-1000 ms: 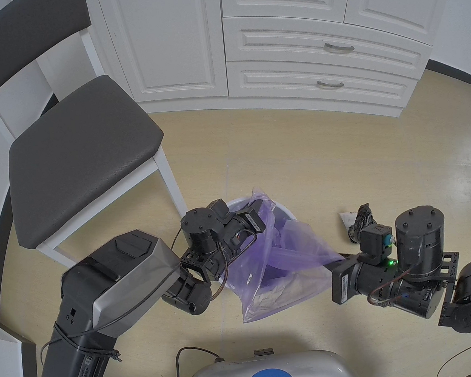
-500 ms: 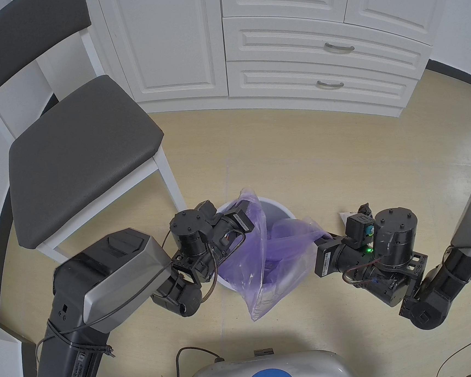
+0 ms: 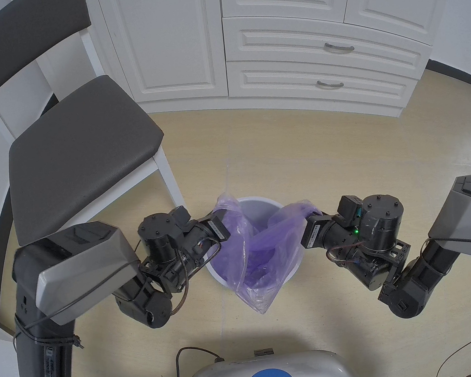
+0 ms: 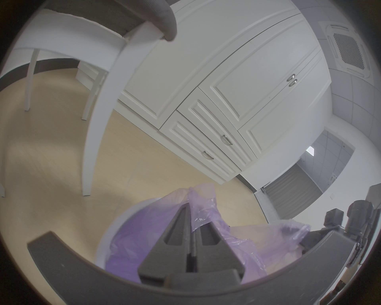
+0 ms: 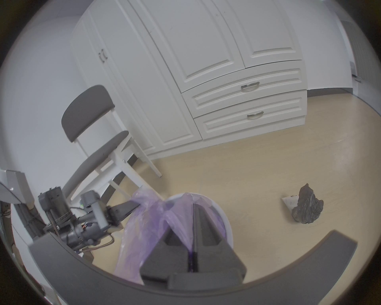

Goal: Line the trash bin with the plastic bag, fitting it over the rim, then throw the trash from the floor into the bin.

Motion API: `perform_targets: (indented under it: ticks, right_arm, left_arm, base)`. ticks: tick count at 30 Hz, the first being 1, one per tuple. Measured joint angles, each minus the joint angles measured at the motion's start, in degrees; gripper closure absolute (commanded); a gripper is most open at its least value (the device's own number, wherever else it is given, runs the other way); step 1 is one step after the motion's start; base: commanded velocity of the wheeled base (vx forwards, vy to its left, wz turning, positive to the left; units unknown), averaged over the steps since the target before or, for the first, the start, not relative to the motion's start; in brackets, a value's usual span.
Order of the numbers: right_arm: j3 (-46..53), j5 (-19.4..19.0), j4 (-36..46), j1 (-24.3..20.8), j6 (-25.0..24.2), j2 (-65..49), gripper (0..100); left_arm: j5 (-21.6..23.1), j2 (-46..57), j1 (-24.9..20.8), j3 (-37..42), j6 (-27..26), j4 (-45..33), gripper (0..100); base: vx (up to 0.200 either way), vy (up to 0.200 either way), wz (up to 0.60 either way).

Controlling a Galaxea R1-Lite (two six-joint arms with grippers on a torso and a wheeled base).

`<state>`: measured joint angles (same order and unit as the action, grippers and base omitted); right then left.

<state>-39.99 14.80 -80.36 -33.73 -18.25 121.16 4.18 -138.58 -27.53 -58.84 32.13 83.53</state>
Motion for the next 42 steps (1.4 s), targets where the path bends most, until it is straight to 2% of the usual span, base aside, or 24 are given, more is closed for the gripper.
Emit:
perform_targets:
  ticks: [6,10,17,24,33,42]
  right_arm:
    - [-2.93,0.72,-0.40,0.60,-1.32,1.16,100]
    - [-4.08,0.83,-0.51,1.27,-1.65,1.79,100]
    - [-7.61,1.04,-0.62,2.93,-4.66,3.67,100]
    - [-9.57,1.93,-0.22,5.05,-4.79,5.13,100]
    - [-7.36,1.93,0.46,7.89,-0.68,4.50,100]
    - [0.44,0.30,1.84,9.75,8.11,2.23,100]
  left_arm:
    - [0.52,4.90,2.54,7.72,-1.40,0.37,100]
    - [2.52,7.72,4.13,12.43,-3.93,0.52,100]
    - [4.99,10.11,7.39,19.60,-13.82,0.02,100]
    - [6.44,10.36,9.01,23.04,-21.33,-3.91,100]
    - [6.35,6.97,9.95,22.65,-23.82,-5.36,100]
    - [6.30,4.00,10.01,22.44,-26.34,-5.39,100]
  base:
    - [0.000,0.000,0.00]
    - [0.000,0.000,0.00]
    - [0.000,0.000,0.00]
    - [0.000,0.000,0.00]
    - [0.000,0.000,0.00]
    - [0.000,0.000,0.00]
